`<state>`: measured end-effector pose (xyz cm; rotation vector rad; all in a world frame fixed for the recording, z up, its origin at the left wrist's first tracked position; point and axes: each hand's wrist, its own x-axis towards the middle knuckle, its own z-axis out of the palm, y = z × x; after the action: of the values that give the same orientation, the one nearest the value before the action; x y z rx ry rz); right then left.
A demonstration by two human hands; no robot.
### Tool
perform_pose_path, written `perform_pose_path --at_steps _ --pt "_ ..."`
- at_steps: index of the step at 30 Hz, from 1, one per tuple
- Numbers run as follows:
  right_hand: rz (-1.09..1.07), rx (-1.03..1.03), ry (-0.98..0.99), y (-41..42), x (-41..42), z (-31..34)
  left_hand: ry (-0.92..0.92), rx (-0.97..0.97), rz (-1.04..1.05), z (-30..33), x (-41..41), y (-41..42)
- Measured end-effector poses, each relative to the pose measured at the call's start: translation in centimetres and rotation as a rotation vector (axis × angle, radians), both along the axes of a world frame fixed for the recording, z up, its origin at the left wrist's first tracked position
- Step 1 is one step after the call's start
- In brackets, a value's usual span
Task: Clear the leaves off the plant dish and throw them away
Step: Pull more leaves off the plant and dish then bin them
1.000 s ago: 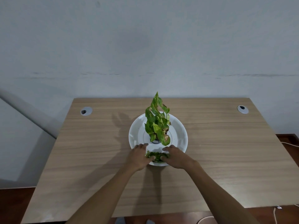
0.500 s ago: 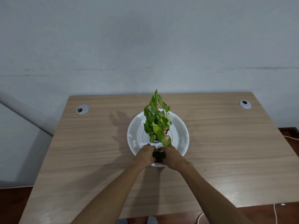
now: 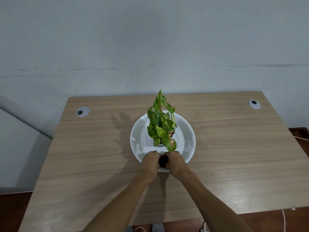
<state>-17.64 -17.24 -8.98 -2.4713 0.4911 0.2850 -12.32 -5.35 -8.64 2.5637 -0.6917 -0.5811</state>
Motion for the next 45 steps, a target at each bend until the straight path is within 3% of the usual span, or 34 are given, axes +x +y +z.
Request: perform_pose_path --at_steps 11,21,45 --pt "0.002 -0.017 -0.001 -0.2 -0.5 -0.2 0.058 -0.072 0.064 -0.1 -0.1 0.3" --pt "-0.097 0.203 -0.134 -1.6 -0.9 1.8 0.029 -0.169 0.121 1.0 0.4 -0.1" --pt "0.020 0.245 -0.144 0.2 -1.4 4.3 0.121 -0.243 0.310 3.8 -1.6 3.4"
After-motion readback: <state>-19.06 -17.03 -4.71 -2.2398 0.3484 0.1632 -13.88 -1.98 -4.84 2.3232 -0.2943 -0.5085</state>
